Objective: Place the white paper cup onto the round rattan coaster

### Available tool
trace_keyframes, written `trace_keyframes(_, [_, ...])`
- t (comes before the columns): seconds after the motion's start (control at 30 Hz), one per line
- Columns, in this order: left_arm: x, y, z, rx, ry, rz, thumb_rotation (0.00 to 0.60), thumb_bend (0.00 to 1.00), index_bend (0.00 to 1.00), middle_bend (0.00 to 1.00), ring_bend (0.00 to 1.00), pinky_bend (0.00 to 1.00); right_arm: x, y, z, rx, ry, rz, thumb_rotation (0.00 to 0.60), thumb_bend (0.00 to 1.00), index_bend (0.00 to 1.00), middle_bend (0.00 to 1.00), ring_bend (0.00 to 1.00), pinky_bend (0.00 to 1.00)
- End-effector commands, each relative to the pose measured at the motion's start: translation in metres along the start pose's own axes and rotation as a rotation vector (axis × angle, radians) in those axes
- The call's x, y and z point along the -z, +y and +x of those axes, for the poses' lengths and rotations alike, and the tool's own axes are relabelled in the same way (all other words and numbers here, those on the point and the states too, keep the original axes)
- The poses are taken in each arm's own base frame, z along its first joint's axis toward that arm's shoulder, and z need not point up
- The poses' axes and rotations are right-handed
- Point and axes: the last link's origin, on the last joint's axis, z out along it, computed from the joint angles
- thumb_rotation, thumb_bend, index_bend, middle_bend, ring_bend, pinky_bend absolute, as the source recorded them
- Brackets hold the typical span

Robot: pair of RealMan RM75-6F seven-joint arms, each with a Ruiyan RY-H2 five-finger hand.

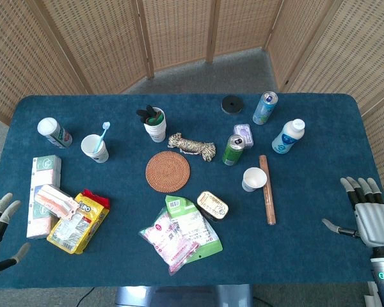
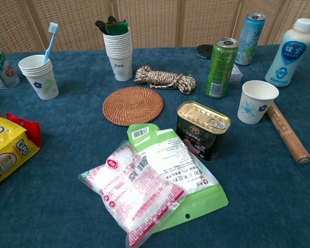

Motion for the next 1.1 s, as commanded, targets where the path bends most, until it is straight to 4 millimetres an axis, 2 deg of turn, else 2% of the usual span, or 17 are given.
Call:
trace_keyframes(0.03, [0.0,0.0,0.0,-0.001,-0.003,-0.001,0.6,0.32,0.0,0.0,0.0,0.0,0.0,0.0,0.0,-0.001,0.0,-0.002,0.267,0.0,0.0,0.0,0.0,0.0])
trace_keyframes(0.17, [0.001,0.001,0.001,0.006,0.002,-0.004,0.6,0.32,0.0,0.0,0.0,0.0,0.0,0.0,-0.001,-0.015,-0.015,0.0,0.27,0.0,0.0,0.0,0.0,0.0])
trace_keyframes(0.3, [0.001,0.002,0.001,0.012,0.001,-0.008,0.6,0.32,0.0,0.0,0.0,0.0,-0.006,-0.011,-0.003,-0.088,-0.035,0.042,0.282,0.0,0.0,0.0,0.0,0.02])
trace_keyframes(0.47, [-0.001,0.0,0.001,0.013,-0.006,-0.005,0.6,0.32,0.0,0.0,0.0,0.0,-0.032,-0.038,-0.008,-0.138,-0.073,0.135,0.318,0.0,0.0,0.0,0.0,0.1])
trace_keyframes(0.63, [-0.001,-0.002,0.003,0.023,-0.002,-0.001,0.6,0.32,0.0,0.0,0.0,0.0,-0.062,-0.073,-0.014,-0.134,-0.114,0.205,0.338,0.0,0.0,0.0,0.0,0.12])
trace_keyframes(0.83, [-0.002,-0.005,0.004,0.026,-0.004,0.007,0.6,0.32,0.0,0.0,0.0,0.0,-0.088,-0.11,-0.028,-0.115,-0.179,0.256,0.378,0.0,0.0,0.0,0.0,0.14])
trace_keyframes(1.1, [-0.005,-0.008,0.002,0.028,-0.014,0.017,0.6,0.32,0.0,0.0,0.0,0.0,-0.113,-0.137,-0.042,-0.095,-0.207,0.258,0.388,0.0,0.0,0.0,0.0,0.14])
